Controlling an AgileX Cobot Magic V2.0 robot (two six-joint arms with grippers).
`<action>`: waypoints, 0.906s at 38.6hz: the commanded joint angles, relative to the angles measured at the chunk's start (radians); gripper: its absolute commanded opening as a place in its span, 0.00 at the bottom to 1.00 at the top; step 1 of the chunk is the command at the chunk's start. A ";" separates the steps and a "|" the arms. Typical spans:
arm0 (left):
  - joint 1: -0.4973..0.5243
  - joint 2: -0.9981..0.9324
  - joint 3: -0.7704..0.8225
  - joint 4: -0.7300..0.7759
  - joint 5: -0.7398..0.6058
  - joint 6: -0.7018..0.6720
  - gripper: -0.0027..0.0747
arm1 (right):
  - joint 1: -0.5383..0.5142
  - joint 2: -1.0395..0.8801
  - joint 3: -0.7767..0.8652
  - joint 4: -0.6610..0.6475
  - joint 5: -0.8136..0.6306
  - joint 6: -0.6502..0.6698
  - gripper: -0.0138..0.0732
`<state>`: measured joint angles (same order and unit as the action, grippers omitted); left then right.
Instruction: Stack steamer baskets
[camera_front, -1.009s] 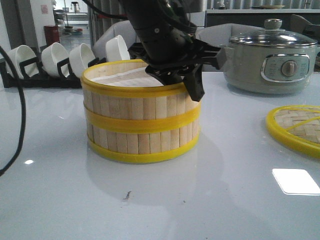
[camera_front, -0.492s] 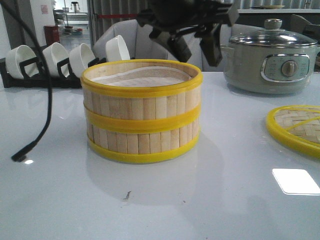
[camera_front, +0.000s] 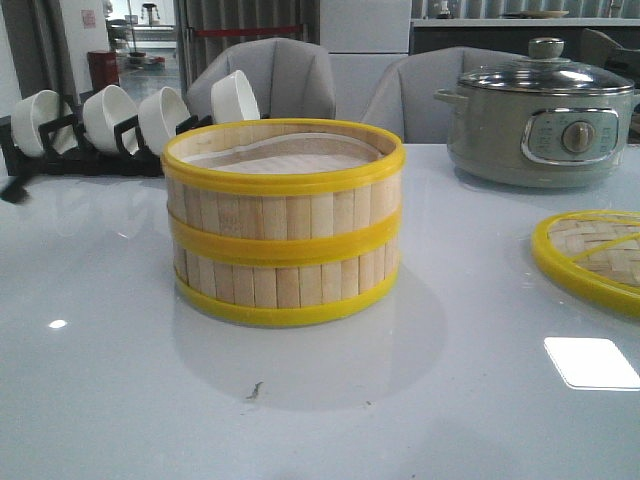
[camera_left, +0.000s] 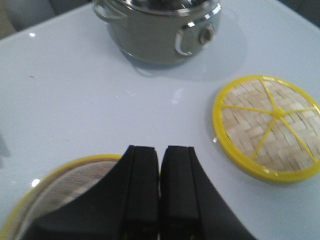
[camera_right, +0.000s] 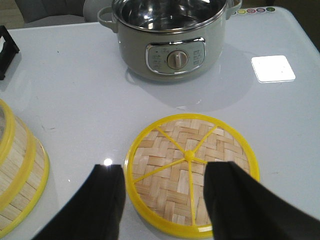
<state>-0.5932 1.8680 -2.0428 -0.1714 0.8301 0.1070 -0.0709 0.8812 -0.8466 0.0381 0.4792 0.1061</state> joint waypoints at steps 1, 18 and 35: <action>0.061 -0.129 -0.040 -0.011 -0.060 -0.022 0.15 | 0.000 -0.006 -0.040 -0.014 -0.076 -0.004 0.70; 0.327 -0.565 0.353 -0.019 -0.166 -0.022 0.15 | 0.000 -0.006 -0.040 0.056 -0.088 -0.004 0.70; 0.360 -1.037 0.938 -0.009 -0.419 -0.022 0.15 | 0.047 -0.006 -0.040 0.056 -0.094 -0.004 0.70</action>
<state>-0.2360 0.8971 -1.1398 -0.1714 0.5340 0.0971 -0.0378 0.8812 -0.8466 0.0909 0.4716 0.1061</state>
